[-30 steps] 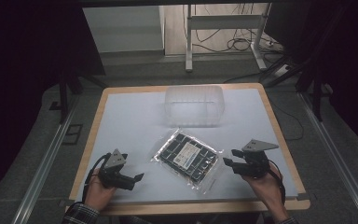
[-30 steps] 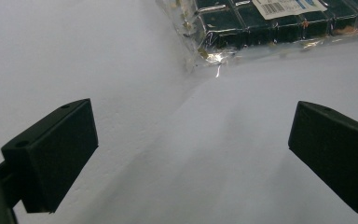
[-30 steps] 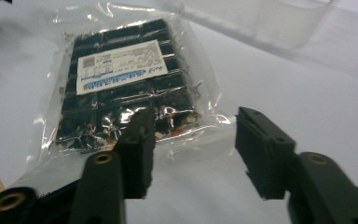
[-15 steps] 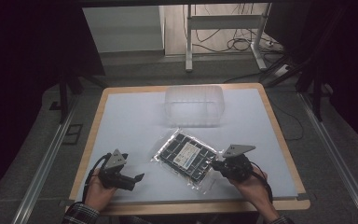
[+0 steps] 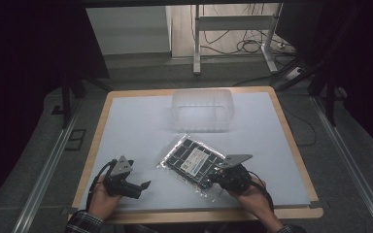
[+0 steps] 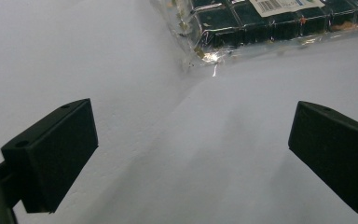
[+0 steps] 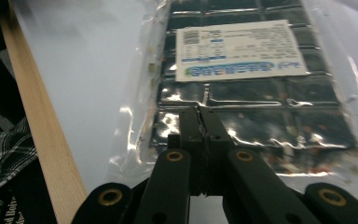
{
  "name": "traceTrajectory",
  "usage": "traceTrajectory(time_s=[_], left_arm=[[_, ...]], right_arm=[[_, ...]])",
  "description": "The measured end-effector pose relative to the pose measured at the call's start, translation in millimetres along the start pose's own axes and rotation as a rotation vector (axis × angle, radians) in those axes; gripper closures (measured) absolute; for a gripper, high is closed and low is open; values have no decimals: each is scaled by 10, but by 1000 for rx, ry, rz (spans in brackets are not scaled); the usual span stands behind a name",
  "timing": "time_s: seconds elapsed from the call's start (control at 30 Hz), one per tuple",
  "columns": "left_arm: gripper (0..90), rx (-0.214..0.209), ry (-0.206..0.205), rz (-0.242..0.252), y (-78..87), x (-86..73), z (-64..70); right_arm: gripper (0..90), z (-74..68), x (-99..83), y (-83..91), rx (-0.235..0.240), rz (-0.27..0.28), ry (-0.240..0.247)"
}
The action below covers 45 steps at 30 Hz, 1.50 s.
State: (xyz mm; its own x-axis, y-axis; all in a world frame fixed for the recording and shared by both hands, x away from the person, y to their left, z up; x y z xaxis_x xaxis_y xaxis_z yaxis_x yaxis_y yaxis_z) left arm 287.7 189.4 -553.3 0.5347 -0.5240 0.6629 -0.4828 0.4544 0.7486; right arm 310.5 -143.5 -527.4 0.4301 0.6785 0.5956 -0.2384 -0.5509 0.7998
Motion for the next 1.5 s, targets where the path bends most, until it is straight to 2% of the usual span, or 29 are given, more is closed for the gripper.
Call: traceTrajectory(time_s=[0.37,0.73,1.17,1.27,1.5], left_arm=[[10,2,-6,-7,-4,-2,-2],[11,5,-10,-10,-6,-1,7],[12,7,-18,-8,4,4,9],[13,7,-15,-2,9,8,15],[14,8,-22,2,13,15,21]], right_arm=[[891,-239,51,-216,58,-56,72],[892,-273,22,-271,69,-99,102],[892,-84,-51,-215,40,-128,37],[892,-34,-64,-208,16,-128,24],[893,69,-74,-176,-2,-115,-15]])
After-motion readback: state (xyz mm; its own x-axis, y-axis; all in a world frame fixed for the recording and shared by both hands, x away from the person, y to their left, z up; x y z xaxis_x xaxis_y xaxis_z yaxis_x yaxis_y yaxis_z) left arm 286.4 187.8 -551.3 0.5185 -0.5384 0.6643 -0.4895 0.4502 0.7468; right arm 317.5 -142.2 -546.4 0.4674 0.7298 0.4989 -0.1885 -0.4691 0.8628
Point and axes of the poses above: each handheld gripper's, and its own axes: y roughly backward along the jaws, x roughly out of its top, z roughly to its right, the point moved 4 cm from there along -y, roughly forward along the jaws, and after that the axes turned 9 degrees about -z, right-handed, at the moved point
